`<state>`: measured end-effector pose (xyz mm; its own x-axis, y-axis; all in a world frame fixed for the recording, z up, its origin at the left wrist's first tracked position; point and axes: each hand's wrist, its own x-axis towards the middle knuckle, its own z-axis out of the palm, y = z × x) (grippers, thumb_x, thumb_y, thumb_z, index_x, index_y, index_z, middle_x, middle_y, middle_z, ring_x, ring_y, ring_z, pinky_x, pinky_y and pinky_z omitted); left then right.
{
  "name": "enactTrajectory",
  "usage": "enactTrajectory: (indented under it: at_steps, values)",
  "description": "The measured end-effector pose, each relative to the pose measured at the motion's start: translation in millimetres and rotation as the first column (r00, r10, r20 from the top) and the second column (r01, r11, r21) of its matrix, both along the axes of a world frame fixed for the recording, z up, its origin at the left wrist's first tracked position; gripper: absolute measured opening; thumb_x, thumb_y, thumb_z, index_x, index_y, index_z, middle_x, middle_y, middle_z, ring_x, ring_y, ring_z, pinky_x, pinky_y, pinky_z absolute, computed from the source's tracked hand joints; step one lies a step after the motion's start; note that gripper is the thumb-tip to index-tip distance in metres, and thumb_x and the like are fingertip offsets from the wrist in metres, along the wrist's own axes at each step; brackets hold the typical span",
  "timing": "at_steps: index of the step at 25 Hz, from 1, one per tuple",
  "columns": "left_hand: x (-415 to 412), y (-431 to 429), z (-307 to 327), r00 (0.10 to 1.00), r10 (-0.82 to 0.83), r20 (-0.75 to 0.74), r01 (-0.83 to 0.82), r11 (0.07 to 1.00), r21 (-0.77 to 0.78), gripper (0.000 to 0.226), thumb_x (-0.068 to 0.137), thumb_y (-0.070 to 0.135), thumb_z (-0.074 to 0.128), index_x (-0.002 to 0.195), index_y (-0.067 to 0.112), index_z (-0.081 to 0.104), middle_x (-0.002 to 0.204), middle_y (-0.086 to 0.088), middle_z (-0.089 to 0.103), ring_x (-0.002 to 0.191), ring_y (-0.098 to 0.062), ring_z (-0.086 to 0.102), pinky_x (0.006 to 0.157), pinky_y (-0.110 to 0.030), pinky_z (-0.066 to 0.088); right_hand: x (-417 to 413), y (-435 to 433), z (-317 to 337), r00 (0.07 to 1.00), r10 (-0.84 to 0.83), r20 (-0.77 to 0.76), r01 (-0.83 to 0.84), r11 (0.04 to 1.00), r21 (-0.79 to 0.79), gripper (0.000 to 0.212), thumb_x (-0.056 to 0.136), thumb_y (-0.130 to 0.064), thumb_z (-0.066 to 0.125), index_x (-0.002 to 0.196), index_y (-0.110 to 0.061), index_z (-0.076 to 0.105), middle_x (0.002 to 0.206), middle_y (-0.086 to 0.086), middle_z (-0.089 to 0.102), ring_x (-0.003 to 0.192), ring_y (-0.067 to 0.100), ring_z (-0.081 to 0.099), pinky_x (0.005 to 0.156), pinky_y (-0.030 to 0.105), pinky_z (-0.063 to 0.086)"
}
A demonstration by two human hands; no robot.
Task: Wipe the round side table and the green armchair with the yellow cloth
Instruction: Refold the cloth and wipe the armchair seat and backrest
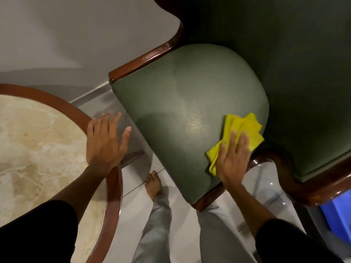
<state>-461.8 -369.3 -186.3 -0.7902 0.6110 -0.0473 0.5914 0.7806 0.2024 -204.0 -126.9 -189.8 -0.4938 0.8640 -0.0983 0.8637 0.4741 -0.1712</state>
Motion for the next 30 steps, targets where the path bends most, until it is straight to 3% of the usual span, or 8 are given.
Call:
enactTrajectory:
  at_steps: [3,7,10,14,17,22,26,30]
  values:
    - [-1,2,-1,1.0,0.004,0.022,-0.003,0.999,-0.053,0.063,0.097,0.058,0.025,0.139,0.013,0.041,0.142,-0.016,0.051,0.135,-0.031,0.043,0.117,-0.048,0.024,-48,0,11,0.96,-0.277,0.027,0.278,0.951,-0.134,0.061,0.101,-0.044,0.031,0.154,-0.016,0.02,0.163,0.017,0.013,0.151,0.036,0.01,0.119,0.059,0.016]
    - [1,7,8,0.991,0.057,0.122,-0.055,0.998,-0.019,0.064,0.096,0.06,0.022,0.137,0.016,0.044,0.14,-0.015,0.053,0.135,-0.031,0.041,0.117,-0.048,0.018,-60,-34,26,0.686,0.724,-0.07,-0.719,0.661,-0.212,0.066,0.096,-0.058,0.033,0.153,-0.027,0.025,0.164,0.007,0.014,0.152,0.027,0.007,0.121,0.053,0.013]
    - [2,26,27,0.97,0.117,0.212,-0.135,0.988,0.075,0.059,0.095,0.057,0.026,0.135,0.018,0.046,0.139,-0.014,0.052,0.135,-0.03,0.039,0.113,-0.049,0.024,-47,-34,54,0.969,0.173,-0.176,-0.217,0.937,-0.273,0.06,0.088,-0.057,0.051,0.136,-0.023,0.045,0.142,0.008,0.049,0.132,0.028,0.044,0.109,0.048,0.036]
    - [3,79,60,0.963,-0.132,0.233,0.108,0.988,0.114,0.054,0.09,0.054,0.043,0.133,0.021,0.05,0.139,-0.01,0.053,0.135,-0.029,0.04,0.109,-0.049,0.031,-38,-39,72,0.965,-0.123,0.23,0.245,0.731,-0.636,0.042,0.072,-0.05,0.072,0.098,-0.021,0.055,0.106,0.002,0.058,0.107,0.026,0.058,0.093,0.038,0.044]
    - [12,130,87,0.843,-0.509,0.172,0.51,0.859,0.041,0.072,0.074,0.059,0.057,0.138,0.026,0.049,0.151,-0.012,0.043,0.142,-0.032,0.034,0.11,-0.05,0.032,-50,-15,105,0.989,-0.137,0.055,0.133,0.667,-0.733,0.018,0.068,-0.022,0.07,0.072,-0.021,0.052,0.088,0.007,0.063,0.087,0.028,0.062,0.077,0.036,0.05]
    - [36,232,133,0.608,-0.576,0.547,0.72,0.691,-0.073,0.058,0.072,0.057,0.06,0.123,0.03,0.058,0.143,-0.001,0.052,0.137,-0.021,0.041,0.111,-0.04,0.03,-52,81,199,0.929,-0.107,-0.355,-0.109,0.836,-0.538,0.03,0.067,-0.02,0.066,0.092,-0.027,0.052,0.081,-0.008,0.064,0.075,0.017,0.062,0.064,0.036,0.053]
    - [71,336,181,0.269,-0.413,0.87,0.288,0.896,0.337,0.026,0.075,0.028,0.08,0.089,0.011,0.066,0.083,-0.007,0.07,0.073,-0.004,0.063,0.072,-0.033,0.055,-16,191,268,0.789,-0.255,-0.56,0.066,0.94,-0.335,0.043,0.071,-0.008,0.072,0.1,-0.033,0.053,0.086,-0.019,0.063,0.083,0.006,0.063,0.077,0.023,0.051]
    - [130,456,239,0.138,-0.509,0.849,0.074,0.86,0.504,0.029,0.081,0.014,0.075,0.106,0.004,0.065,0.099,-0.015,0.073,0.081,-0.007,0.068,0.082,-0.038,0.057,13,307,332,0.803,-0.13,-0.582,0.199,0.978,0.056,0.036,0.074,-0.004,0.068,0.103,-0.022,0.058,0.098,0.0,0.065,0.091,0.02,0.063,0.073,0.021,0.041]
